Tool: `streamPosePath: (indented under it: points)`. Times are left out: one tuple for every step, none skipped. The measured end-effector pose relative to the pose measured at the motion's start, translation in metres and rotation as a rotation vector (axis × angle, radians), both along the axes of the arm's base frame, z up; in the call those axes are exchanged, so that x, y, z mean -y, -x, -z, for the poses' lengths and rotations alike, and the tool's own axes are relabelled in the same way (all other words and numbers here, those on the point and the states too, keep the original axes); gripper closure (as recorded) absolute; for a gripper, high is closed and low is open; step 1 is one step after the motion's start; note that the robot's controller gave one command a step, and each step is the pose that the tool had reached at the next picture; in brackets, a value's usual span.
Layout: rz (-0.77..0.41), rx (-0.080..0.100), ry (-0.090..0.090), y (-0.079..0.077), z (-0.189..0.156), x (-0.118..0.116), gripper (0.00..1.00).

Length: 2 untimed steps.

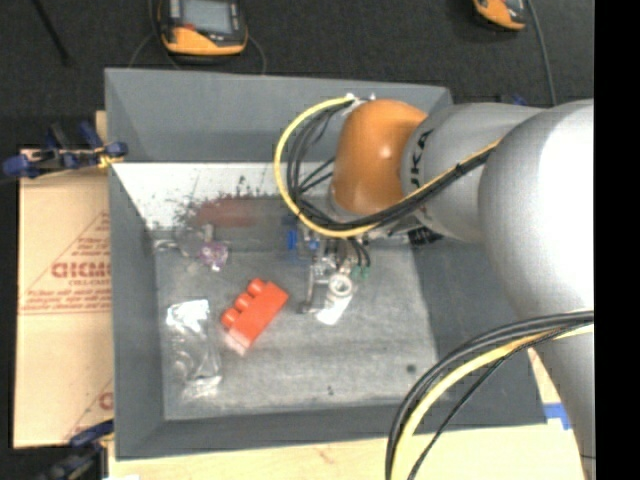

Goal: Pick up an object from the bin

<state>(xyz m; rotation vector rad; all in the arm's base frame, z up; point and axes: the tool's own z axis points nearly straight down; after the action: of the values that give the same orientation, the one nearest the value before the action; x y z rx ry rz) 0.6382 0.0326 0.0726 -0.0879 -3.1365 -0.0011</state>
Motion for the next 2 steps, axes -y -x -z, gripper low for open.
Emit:
streamPosePath:
  points:
    - [-0.379, 0.006, 0.004, 0.015, 0.001, 0.076, 0.00]
    - [-0.526, 0.010, 0.002, 0.014, 0.001, 0.103, 0.00]
